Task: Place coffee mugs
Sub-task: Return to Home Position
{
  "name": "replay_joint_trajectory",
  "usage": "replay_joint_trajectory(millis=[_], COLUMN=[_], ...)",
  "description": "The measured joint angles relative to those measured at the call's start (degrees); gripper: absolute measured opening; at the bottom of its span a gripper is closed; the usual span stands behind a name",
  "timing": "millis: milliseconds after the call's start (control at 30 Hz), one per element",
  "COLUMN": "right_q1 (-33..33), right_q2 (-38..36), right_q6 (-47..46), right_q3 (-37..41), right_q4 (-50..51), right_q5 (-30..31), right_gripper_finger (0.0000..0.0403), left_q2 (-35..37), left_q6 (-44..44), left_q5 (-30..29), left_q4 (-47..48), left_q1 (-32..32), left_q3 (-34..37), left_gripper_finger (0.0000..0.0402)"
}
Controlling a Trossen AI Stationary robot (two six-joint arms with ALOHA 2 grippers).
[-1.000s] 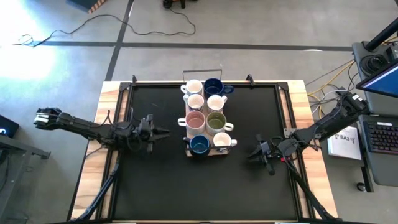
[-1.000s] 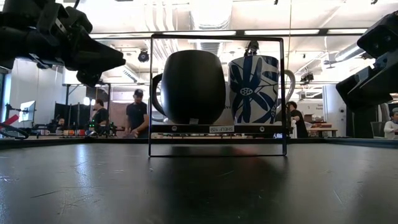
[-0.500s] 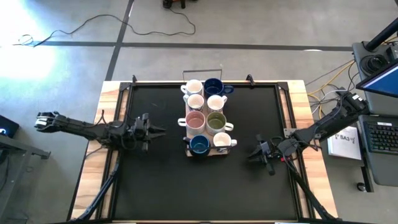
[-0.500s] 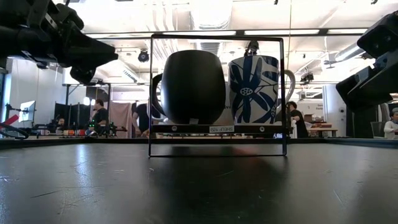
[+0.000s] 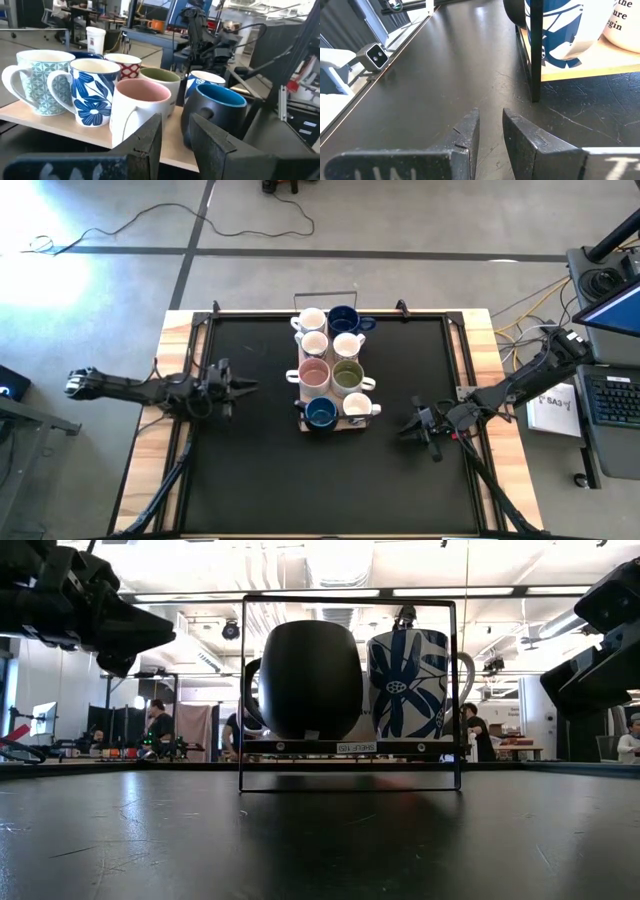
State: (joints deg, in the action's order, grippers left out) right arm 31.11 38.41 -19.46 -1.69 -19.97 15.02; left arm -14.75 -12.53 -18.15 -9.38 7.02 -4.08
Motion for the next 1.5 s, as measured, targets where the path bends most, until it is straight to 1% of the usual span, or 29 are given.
replay_joint_trajectory(millis=[133,167,233,533,1500], right_q1=[0.0,0.0,0.0,0.0,0.0], right_q2=[0.0,0.0,0.0,0.0,0.0], right_q6=[0.0,0.0,0.0,0.0,0.0], right_q3=[0.0,0.0,0.0,0.0,0.0], right_q4=[0.0,0.0,0.0,0.0,0.0], right_q5=[0.0,0.0,0.0,0.0,0.0], right_gripper_finger=[0.0075,0.0075,0.0075,0.0075,0.0075], left_q2=[5.2,6.6,8.9,14.8,13.5], left_q6=[0.0,0.0,-0.2,0.0,0.0], left_q5=[-0.7,-0.9,-0.9,-0.9,-0.8], left_q4=[0.0,1.5,5.5,5.6,5.3], left_q1=[0.0,0.0,-0.3,-0.5,-0.5], left_q3=[3.1,3.5,3.4,3.5,3.0], left_gripper_finger=[0.0082,0.0082,0.0082,0.0082,0.0082])
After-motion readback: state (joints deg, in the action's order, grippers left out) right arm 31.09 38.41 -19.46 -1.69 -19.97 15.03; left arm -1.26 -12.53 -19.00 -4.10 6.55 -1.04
